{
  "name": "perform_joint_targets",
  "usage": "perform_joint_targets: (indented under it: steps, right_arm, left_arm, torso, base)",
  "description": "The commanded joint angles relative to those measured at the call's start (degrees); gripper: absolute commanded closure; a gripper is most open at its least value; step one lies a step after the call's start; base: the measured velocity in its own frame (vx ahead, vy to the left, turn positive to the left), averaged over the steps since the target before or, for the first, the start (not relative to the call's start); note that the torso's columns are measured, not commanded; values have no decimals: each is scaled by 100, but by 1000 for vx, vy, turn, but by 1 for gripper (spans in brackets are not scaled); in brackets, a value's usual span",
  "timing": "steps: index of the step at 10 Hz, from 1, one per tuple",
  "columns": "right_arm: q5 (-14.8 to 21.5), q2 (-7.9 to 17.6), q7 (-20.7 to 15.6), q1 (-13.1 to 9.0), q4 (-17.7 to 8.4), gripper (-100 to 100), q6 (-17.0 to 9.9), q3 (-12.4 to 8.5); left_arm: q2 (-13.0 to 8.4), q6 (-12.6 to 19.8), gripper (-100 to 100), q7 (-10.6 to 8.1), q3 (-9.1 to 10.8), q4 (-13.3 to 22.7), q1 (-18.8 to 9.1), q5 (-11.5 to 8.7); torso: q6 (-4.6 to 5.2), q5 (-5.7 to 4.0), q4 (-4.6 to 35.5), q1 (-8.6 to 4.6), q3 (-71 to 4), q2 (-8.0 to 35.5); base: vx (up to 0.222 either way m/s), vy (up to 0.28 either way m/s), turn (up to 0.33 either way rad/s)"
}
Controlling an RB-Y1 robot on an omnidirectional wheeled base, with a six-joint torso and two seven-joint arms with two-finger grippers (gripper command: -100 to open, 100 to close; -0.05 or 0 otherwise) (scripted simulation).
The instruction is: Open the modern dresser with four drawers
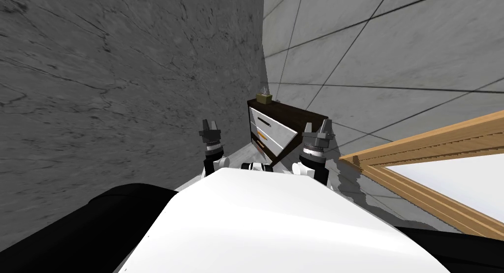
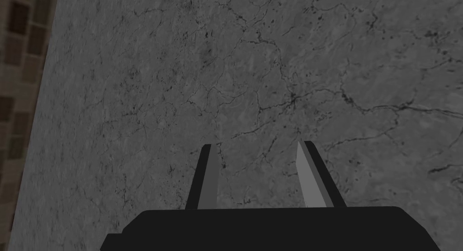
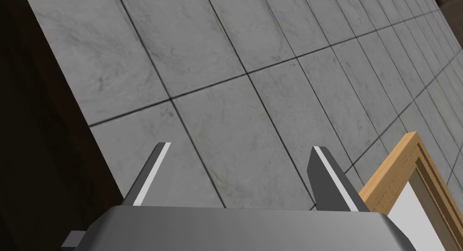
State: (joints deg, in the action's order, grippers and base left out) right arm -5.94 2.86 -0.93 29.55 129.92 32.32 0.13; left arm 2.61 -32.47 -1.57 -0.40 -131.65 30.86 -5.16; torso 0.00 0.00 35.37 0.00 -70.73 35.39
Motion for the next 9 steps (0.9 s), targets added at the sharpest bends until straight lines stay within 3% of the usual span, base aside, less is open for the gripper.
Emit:
perform_joint_targets:
  steps: [1, 3, 8, 9]
  right_arm:
    - [-255, 218, 212, -13, 71, -100, 131, 94]
    - [-515, 345, 427, -10, 125, -100, 249, 186]
    - [-1356, 583, 1168, 2, 324, -100, 672, 510]
    - [-1435, 583, 1185, 2, 324, -100, 672, 510]
  left_arm:
    - [0, 0, 0, 0, 0, 0, 0, 0]
    - [0, 1, 0, 0, 0, 3, 1, 0]
    - [1, 1, 0, 0, 0, 3, 1, 0]
    - [1, 1, 0, 0, -1, 3, 1, 0]
  torso:
    - [5, -12, 411, -13, -848, 415]
    - [-8, -9, 645, -8, -1381, 623]
    - [0, 1, 694, 3, -1377, 700]
    - [0, 1, 693, 4, -1381, 694]
  base:
    - [30, 26, 21]
    - [35, 54, 24]
    - [60, 54, 25]
    - [42, 49, 8]
